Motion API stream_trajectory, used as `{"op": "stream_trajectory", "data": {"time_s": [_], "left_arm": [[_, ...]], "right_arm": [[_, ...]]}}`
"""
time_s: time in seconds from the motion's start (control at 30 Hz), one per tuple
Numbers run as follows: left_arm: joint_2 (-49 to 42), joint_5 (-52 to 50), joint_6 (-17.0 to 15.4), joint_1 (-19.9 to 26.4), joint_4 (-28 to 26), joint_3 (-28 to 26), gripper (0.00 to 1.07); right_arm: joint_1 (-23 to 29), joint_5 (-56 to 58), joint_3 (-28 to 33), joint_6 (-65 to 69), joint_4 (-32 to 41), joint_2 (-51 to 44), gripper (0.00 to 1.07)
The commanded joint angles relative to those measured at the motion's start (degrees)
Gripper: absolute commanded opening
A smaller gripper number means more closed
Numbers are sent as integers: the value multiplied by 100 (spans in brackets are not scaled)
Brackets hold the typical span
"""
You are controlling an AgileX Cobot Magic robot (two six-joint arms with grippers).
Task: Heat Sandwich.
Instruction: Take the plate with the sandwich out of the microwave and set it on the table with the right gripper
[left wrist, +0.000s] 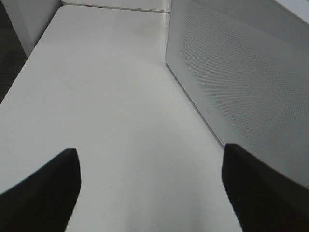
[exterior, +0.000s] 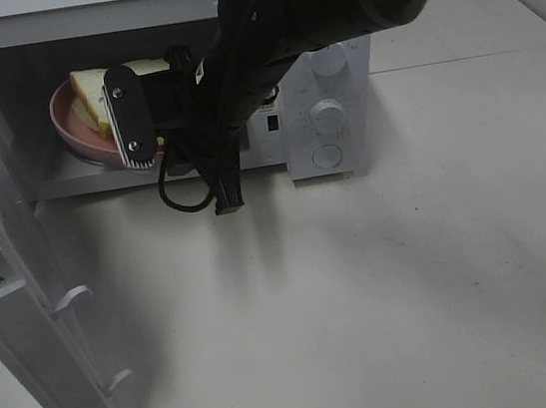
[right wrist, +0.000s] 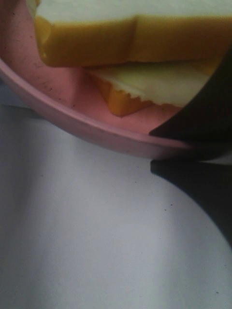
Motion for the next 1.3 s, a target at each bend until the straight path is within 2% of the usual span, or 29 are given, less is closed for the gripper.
{"op": "stream_trajectory", "data": {"time_s": [0.03, 0.63, 0.87, 1.0, 1.3], "left_arm": [[-97, -86, 6, 29, 40, 11, 76], [-97, -86, 6, 29, 40, 11, 76], [-97, -86, 6, 29, 40, 11, 76], [-97, -86, 6, 29, 40, 11, 76], [-97, -86, 6, 29, 40, 11, 76]], "right_arm": [[-11, -63, 281, 80, -149, -338, 0], [670, 269, 470, -424, -413, -418, 0], [745, 304, 470, -344, -418, -498, 0], [779, 201, 670, -183, -544, -728, 0], [791, -195, 1725, -155, -573, -1421, 0]]}}
